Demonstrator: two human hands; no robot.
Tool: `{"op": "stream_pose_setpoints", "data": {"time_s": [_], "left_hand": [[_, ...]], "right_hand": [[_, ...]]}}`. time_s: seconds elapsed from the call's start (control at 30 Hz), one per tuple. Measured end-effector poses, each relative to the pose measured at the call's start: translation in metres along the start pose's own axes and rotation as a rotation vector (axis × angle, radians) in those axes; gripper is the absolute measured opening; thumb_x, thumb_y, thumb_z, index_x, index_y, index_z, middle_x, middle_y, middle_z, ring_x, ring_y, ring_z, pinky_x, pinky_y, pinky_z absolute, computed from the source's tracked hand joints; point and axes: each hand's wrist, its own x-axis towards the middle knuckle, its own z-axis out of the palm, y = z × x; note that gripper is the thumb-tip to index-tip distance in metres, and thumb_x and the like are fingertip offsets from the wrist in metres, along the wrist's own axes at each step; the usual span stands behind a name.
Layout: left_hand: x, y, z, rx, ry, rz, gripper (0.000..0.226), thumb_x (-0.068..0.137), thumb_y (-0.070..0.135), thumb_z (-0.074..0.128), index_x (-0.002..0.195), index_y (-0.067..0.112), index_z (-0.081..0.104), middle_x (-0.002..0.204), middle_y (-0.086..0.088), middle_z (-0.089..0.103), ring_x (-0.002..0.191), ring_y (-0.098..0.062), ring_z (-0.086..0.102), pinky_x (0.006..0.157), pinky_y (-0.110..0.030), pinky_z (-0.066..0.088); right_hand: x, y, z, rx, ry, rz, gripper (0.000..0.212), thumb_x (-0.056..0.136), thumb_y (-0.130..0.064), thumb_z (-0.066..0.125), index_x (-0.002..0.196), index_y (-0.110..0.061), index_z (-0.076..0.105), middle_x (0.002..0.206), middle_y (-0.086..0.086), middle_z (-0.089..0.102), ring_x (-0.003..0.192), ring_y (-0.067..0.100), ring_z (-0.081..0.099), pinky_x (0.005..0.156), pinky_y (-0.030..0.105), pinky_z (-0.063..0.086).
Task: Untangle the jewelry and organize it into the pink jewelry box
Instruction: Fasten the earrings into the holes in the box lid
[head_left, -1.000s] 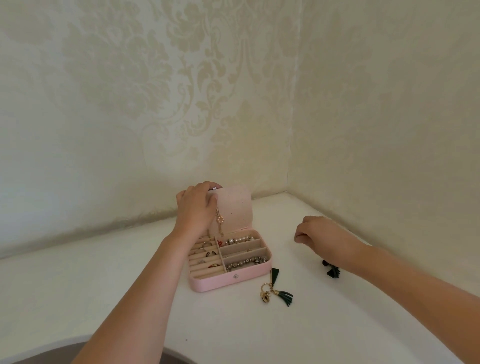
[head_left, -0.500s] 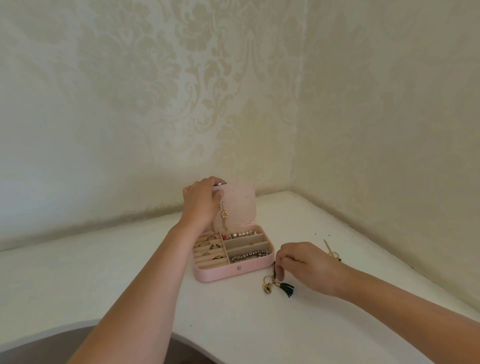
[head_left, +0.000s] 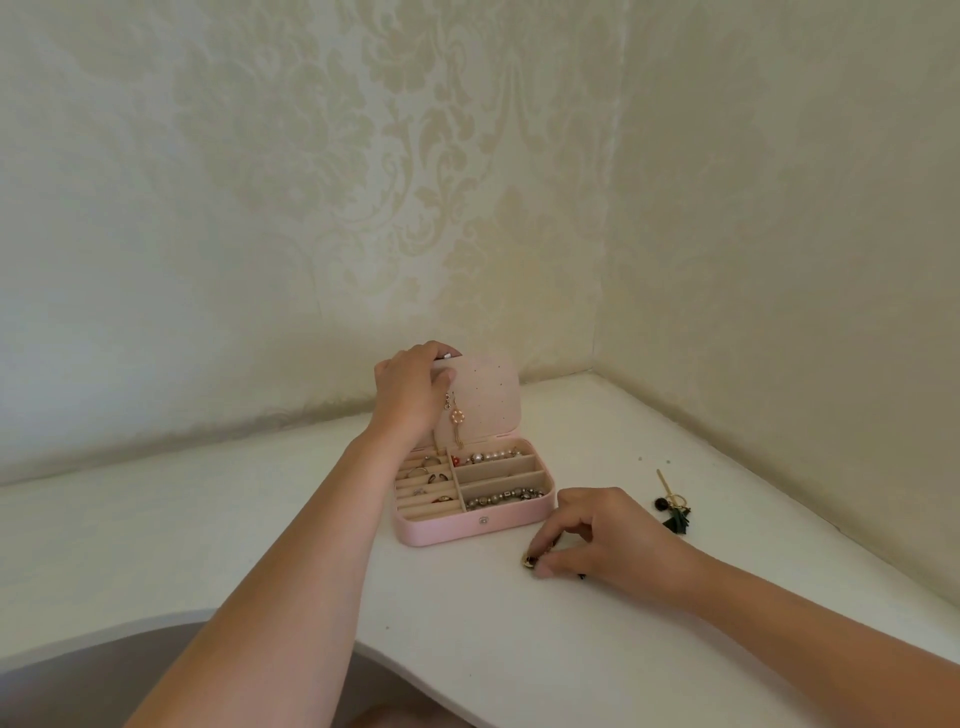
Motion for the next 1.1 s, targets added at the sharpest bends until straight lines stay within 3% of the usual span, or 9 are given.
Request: {"op": "stream_pose_setpoints", "data": {"time_s": [0.17,0.3,0.4,0.6,0.67,0.77,0.87,1.0,1.1], "left_hand": [[0.002,-0.001,0.001,0.009,-0.001,-0.012,0.023,0.093,0.014,0.052,0.112,0.021,0.063,0.098,0.0,0.067,0.107,-0.02,0.054,0.102,-0.036,0.031],[0.001,0.0,0.001,-0.007,-0.001,-0.021,0.023,0.092,0.013,0.052,0.111,0.021,0.063,0.097,0.0,0.067,0.106,-0.021,0.055,0.103,-0.039,0.032],[0.0,0.001,0.0,-0.019,-0.01,-0.025,0.023,0.092,0.013,0.053,0.111,0.021,0.063,0.099,-0.001,0.067,0.105,-0.021,0.056,0.104,-0.041,0.032],[0.006,0.0,-0.006,-0.105,-0.107,-0.114,0.022,0.094,0.014,0.049,0.103,0.025,0.065,0.095,0.007,0.062,0.101,-0.016,0.057,0.097,-0.033,0.039],[0.01,0.0,-0.009,-0.147,-0.148,-0.134,0.026,0.096,0.014,0.043,0.103,0.027,0.065,0.099,0.003,0.065,0.098,-0.018,0.059,0.09,-0.03,0.044],[0.014,-0.001,-0.012,-0.126,-0.193,-0.127,0.034,0.1,0.012,0.035,0.112,0.021,0.066,0.116,0.0,0.064,0.106,-0.016,0.056,0.093,-0.03,0.041],[0.019,-0.003,-0.012,-0.141,-0.203,-0.132,0.037,0.098,0.008,0.034,0.11,0.021,0.067,0.121,-0.001,0.063,0.109,-0.019,0.057,0.096,-0.033,0.043],[0.024,-0.002,-0.016,-0.148,-0.26,-0.136,0.037,0.096,0.004,0.036,0.111,0.016,0.067,0.115,-0.006,0.065,0.093,-0.021,0.056,0.074,-0.024,0.042],[0.028,0.001,-0.019,-0.145,-0.303,-0.138,0.03,0.095,0.008,0.043,0.11,0.016,0.067,0.113,-0.006,0.066,0.098,-0.019,0.059,0.086,-0.03,0.045]], "right_hand": [[0.004,0.007,0.008,-0.023,0.062,-0.006,0.012,0.069,-0.016,0.083,0.079,-0.019,0.078,0.068,-0.023,0.055,0.062,-0.004,0.051,0.059,0.008,0.037],[0.01,0.009,0.009,-0.059,0.072,-0.043,0.012,0.069,-0.017,0.082,0.078,-0.022,0.076,0.082,-0.004,0.06,0.065,0.005,0.057,0.064,0.023,0.05],[0.016,0.011,0.009,-0.153,0.092,-0.079,0.016,0.069,-0.024,0.082,0.083,-0.022,0.075,0.082,-0.006,0.059,0.077,0.007,0.058,0.068,0.018,0.045],[0.027,0.016,0.011,-0.283,0.052,-0.212,0.012,0.082,-0.03,0.071,0.089,-0.022,0.076,0.076,-0.002,0.056,0.071,0.009,0.051,0.066,0.022,0.041],[0.029,0.016,0.012,-0.351,0.032,-0.242,0.015,0.085,-0.031,0.067,0.092,-0.02,0.075,0.073,-0.01,0.05,0.068,0.002,0.046,0.064,0.017,0.036],[0.029,0.016,0.013,-0.412,0.003,-0.249,0.017,0.087,-0.032,0.064,0.094,-0.019,0.073,0.071,-0.017,0.045,0.065,-0.003,0.043,0.062,0.011,0.032],[0.027,0.009,0.009,-0.182,0.056,-0.17,0.007,0.082,-0.024,0.071,0.085,-0.02,0.076,0.067,-0.011,0.056,0.06,0.001,0.048,0.057,0.011,0.033],[0.038,-0.014,-0.015,0.292,0.09,-0.007,0.008,0.079,-0.011,0.073,0.077,-0.019,0.075,0.063,-0.014,0.069,0.058,-0.006,0.058,0.062,0.007,0.042],[0.051,-0.029,-0.032,0.413,0.116,0.006,0.006,0.08,-0.011,0.071,0.085,-0.011,0.075,0.058,-0.011,0.068,0.052,-0.006,0.057,0.056,0.002,0.039]]}}
